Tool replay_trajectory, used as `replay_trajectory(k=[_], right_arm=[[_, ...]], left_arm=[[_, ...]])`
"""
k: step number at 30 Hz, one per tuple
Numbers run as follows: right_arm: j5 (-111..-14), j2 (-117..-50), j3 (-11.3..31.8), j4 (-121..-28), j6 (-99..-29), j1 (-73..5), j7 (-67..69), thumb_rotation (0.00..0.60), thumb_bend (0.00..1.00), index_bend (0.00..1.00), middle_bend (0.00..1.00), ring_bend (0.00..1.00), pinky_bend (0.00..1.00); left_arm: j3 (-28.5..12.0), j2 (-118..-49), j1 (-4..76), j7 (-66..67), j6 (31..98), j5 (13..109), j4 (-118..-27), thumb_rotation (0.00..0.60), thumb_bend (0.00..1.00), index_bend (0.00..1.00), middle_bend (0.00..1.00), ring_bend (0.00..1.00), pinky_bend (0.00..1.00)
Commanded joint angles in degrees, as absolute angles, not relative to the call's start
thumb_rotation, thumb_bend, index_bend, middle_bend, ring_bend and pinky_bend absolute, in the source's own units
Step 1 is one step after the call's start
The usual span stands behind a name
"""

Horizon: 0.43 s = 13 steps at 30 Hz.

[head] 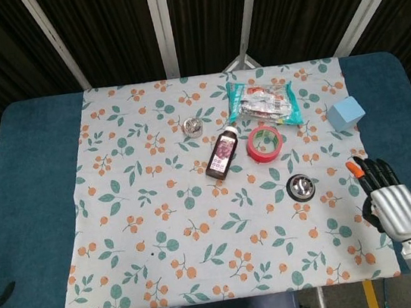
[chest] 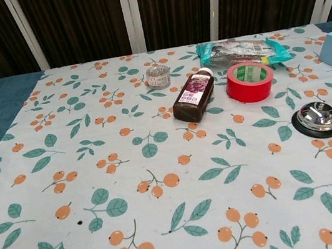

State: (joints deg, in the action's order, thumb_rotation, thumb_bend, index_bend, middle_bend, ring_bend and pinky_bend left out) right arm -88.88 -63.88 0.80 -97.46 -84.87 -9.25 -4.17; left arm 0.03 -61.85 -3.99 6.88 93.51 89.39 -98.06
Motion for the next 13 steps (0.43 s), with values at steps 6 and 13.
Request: replay_trajectory(k=[6, 13], right_arm=[[-91.4, -64.8, -1.1, -90.9, -90.3, -4.6, -1.2, 0.600, 1.00, 0.05, 0.01, 0.00, 0.00], [-90.7, -64.0, -0.1, -90.8, -91.3, -3.7, 1.5, 0.600, 1.00, 0.05, 0.01, 0.00, 0.00]], left_arm=[[0.6, -62.2, -3.9, 7.4, 93.7, 91.1, -97.6, 0.600, 0.29, 0.07, 0.00, 0.00, 0.09], [0.6, -62.6, -3.3, 8.3, 92.5, 90.9, -97.4, 0.600, 0.29, 0.07, 0.00, 0.00, 0.09]])
